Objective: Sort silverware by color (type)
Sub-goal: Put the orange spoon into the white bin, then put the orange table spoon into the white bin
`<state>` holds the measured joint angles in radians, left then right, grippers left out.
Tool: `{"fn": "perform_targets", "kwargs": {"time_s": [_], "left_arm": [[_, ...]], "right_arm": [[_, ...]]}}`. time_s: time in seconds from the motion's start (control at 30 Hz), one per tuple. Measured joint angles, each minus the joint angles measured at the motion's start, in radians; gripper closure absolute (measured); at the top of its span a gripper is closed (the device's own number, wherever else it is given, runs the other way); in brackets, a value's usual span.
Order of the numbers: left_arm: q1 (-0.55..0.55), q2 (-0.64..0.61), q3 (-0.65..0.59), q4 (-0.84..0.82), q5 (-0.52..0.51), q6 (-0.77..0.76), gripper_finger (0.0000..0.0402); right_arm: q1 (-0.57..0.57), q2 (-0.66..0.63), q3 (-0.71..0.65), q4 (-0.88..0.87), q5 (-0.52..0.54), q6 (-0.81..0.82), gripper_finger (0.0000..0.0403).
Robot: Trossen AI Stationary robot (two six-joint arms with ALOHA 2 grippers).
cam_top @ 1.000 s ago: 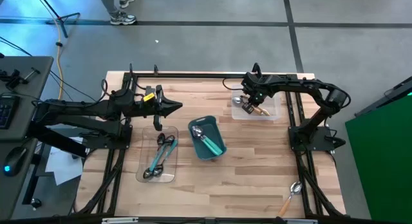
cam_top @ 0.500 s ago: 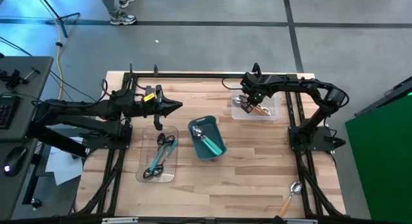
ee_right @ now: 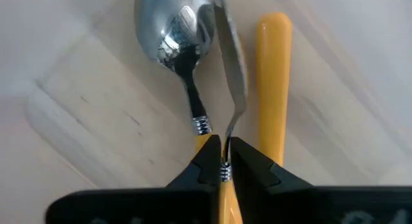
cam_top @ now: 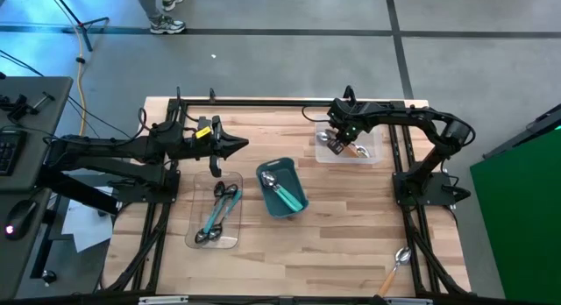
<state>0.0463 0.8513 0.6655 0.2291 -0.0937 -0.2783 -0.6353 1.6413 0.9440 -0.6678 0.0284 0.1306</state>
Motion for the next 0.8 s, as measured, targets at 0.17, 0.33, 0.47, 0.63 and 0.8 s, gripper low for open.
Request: {"fn": "perform_targets", "kwargs": {"time_s": [0.17,0.33,0.47,0.63,0.8], "left_arm": [[0.000,0.000,0.000,0.000,0.000,0.000,0.0402],[0.000,0.000,0.000,0.000,0.000,0.000,0.0402],[0.000,0.000,0.000,0.000,0.000,0.000,0.0401],[0.000,0.000,0.000,0.000,0.001,0.001,0.0402],[0.000,0.000,0.000,0.000,0.001,0.001,0.0401]], "right_arm": [[0.000,0.000,0.000,0.000,-0.008,0.000,0.0337],[0.000,0.000,0.000,0.000,-0.010,-0.008,0.0300],[0.000,0.000,0.000,-0.011,-0.011,-0.036,0.0295],[0.000,-0.019,0.002,-0.067,-0.011,-0.082,0.0295],[0.000,-0.123,0.002,-0.095,-0.011,-0.113,0.0295]]}}
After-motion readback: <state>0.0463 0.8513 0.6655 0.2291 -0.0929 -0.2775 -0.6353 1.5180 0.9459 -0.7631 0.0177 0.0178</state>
